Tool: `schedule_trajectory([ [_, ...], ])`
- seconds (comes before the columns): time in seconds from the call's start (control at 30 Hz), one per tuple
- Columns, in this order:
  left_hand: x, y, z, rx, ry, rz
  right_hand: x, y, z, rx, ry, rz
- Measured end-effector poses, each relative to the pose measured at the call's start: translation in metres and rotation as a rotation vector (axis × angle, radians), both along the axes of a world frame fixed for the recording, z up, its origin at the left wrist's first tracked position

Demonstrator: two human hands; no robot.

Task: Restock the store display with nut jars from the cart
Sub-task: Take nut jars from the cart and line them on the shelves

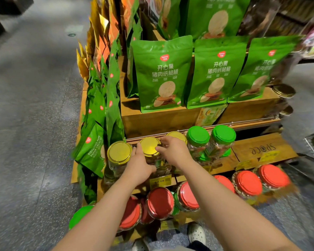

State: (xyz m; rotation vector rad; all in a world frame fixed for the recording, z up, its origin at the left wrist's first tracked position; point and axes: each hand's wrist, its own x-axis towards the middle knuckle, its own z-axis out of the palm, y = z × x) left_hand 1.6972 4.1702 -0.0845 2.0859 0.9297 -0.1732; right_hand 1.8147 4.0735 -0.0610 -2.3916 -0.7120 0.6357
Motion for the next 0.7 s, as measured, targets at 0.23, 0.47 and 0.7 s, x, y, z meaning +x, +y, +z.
schedule_trajectory([
  [0.23,-0.017,-0.001,0.052,0.104,-0.100,-0.132,-0.006,-0.043,0.037,0.091,-0.051,-0.107],
  [0.47,-0.006,-0.047,0.102,0.144,-0.216,-0.200,-0.004,-0.119,0.071,0.140,-0.062,-0.213],
  [0.7,0.019,-0.135,0.121,0.085,-0.308,-0.319,-0.004,-0.242,0.091,0.168,-0.087,-0.325],
])
